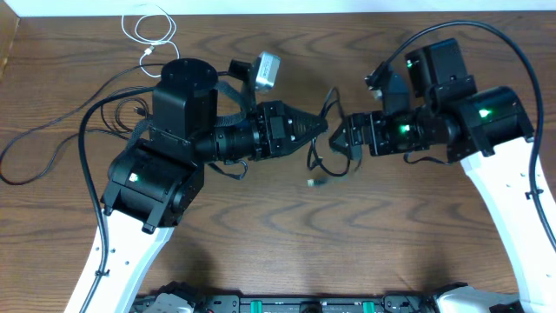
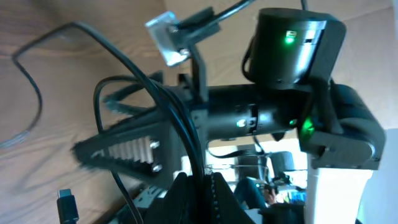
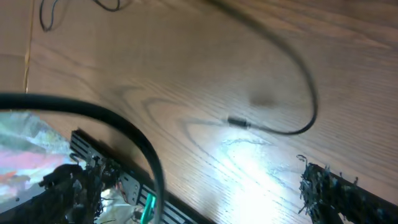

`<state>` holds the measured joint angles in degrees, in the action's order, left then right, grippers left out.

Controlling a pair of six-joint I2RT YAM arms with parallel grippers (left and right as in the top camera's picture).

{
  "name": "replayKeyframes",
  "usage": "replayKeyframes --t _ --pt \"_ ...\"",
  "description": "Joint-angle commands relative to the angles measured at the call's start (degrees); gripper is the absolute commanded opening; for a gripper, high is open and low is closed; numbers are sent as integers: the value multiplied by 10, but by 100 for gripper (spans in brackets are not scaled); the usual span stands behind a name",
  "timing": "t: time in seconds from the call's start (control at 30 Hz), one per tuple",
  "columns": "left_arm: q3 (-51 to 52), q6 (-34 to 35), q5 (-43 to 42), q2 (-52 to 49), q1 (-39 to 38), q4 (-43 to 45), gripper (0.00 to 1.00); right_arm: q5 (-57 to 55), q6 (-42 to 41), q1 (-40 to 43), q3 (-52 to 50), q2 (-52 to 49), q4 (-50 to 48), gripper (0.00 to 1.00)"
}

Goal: Untangle cables

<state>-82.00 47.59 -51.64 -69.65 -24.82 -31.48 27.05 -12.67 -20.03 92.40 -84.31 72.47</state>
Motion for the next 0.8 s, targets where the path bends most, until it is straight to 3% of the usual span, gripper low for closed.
replayKeyframes --t 0.0,0.13,0.27,0.33,0.53,0.63,0.67,0.77 --pt "-4 17 -32 4 -1 6 8 5 4 -15 -4 -5 -6 91" --pt "-4 18 -33 4 -1 5 8 -27 -39 -18 -4 -5 -11 53" --pt "-4 18 -32 4 -1 5 8 -58 -60 -18 -4 -5 -11 26" --pt "-4 18 -32 4 -1 5 7 -58 -60 -18 -4 -5 -11 3" --pt "-3 -13 -9 4 -1 -18 8 -59 -84 -17 -4 -4 -12 1" --pt "-3 -30 108 4 -1 -106 8 -62 -95 -17 2 -1 -11 1" --pt "-3 -30 162 4 -1 -141 13 -70 -94 -17 4 1 -10 1" --pt "-3 -30 306 4 -1 -226 46 -116 -94 -17 12 13 -1 1"
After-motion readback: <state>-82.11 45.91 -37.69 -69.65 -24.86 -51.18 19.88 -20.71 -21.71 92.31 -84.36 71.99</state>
